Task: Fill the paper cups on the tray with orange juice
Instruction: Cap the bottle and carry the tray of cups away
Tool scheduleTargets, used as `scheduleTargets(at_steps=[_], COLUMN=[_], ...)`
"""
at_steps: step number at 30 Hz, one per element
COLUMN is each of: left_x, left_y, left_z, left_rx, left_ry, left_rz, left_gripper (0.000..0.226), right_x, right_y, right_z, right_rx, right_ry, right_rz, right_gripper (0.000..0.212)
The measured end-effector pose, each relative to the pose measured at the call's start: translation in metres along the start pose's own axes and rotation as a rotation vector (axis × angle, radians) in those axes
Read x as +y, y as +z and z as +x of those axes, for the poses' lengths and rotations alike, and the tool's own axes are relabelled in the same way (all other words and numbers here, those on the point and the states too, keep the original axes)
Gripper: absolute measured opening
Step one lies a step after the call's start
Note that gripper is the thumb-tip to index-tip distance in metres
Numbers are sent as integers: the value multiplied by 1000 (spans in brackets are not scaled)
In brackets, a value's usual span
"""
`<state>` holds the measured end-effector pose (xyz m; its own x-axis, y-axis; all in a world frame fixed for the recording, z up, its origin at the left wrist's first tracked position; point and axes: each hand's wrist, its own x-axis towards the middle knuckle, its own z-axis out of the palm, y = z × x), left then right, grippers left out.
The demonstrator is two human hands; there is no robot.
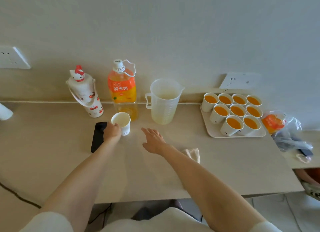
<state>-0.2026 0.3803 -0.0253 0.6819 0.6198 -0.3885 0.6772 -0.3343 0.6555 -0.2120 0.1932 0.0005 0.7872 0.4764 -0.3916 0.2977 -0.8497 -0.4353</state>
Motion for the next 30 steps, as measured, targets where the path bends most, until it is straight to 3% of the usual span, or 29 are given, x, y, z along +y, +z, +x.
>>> scheduleTargets(at_steps=[4,8,16,19,22,27,30], left_x=[19,49,115,138,156,178,182], left_y=[17,49,100,124,147,177,194], left_z=[-22,-57,-106,-117,-125,-123,-114], left_rx=[7,-135,-306,-381,-443,-490,-472], left_ry=[58,149,314,374,321,220,175], left_rz=[152,227,67,-13,-166,-266,-288], left_gripper=[37,36,27,41,46,29,36], right_x=[27,51,102,126,150,182,194], right_y=[-6,-17,-42,-57,-76,-101,-104], right_z=[-3,-10,-37,-40,-38,-18,-3], right_rx=[32,105,469,587,592,543,470], right_ry=[122,207,305,341,345,342,338], right_rz=[188,332,547,579,586,588,604], right_gripper=[66,69,70,66,72,77,75])
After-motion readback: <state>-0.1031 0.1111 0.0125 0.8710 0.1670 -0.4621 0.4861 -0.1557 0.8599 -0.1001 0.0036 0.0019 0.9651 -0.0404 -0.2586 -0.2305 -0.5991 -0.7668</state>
